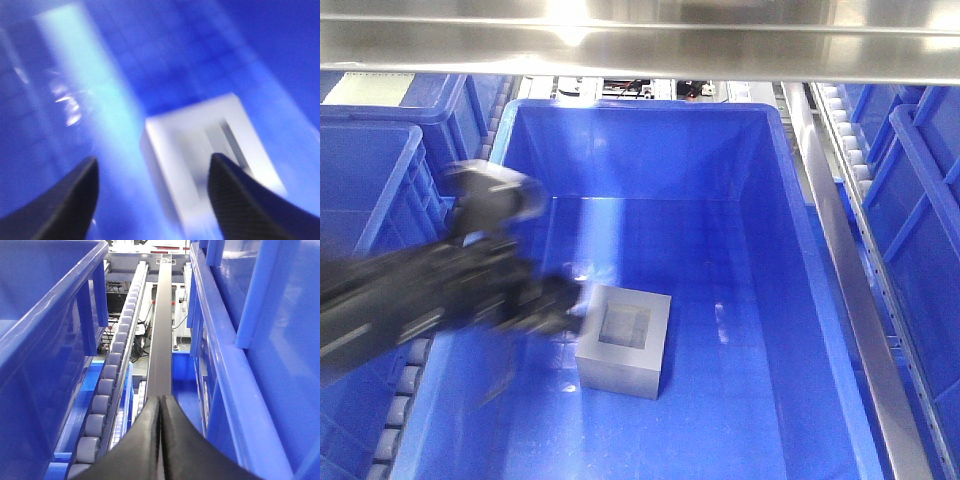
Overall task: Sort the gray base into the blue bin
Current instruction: 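Open the left gripper and withdraw it from the bin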
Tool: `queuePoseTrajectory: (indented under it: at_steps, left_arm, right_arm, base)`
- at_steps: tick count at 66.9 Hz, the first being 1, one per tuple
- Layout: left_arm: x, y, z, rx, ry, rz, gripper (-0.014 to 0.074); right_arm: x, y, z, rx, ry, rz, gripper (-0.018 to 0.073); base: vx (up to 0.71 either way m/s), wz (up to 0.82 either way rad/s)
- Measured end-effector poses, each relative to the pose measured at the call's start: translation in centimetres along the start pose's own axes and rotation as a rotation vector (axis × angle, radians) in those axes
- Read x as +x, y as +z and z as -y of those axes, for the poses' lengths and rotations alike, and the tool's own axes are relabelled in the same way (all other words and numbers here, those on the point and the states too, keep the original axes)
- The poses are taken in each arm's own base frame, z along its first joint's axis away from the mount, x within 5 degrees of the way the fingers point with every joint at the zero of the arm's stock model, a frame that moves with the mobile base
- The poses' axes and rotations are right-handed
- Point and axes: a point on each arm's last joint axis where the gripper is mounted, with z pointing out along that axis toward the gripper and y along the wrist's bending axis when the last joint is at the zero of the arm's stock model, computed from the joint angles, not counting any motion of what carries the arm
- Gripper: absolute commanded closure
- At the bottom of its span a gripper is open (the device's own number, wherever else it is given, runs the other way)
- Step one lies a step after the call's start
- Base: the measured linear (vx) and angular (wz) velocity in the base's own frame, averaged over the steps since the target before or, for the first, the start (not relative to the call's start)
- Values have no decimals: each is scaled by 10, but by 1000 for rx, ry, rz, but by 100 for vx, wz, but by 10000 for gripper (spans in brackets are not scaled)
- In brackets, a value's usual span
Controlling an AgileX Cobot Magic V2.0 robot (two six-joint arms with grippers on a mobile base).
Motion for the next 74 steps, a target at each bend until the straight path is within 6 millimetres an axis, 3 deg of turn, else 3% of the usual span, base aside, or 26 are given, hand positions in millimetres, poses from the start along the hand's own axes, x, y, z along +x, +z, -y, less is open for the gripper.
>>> queuePoseTrajectory:
  at_steps: [12, 32, 39, 49, 61, 74]
  left_arm:
    - [25, -63, -4, 15, -3, 133, 237]
    - [92, -158, -14, 37, -14, 396, 281]
    - [113, -174, -17, 35, -18, 431, 295]
    - [128, -190, -20, 35, -25, 463, 351]
    - [134, -193, -21, 33, -28, 452, 606]
    - [135, -193, -21, 32, -28, 448, 605]
  right_arm:
    - [0, 0, 0, 0, 0, 0, 564]
    - [0, 0, 0, 0, 0, 0, 564]
    - [0, 0, 0, 0, 0, 0, 564]
    - [0, 0, 0, 0, 0, 0, 564]
    - [0, 0, 0, 0, 0, 0, 564]
    - [0, 0, 0, 0, 0, 0, 564]
  base:
    - [0, 0]
    - [0, 0]
    - [0, 0]
    - [0, 0]
    - [0, 0]
    - [0, 0]
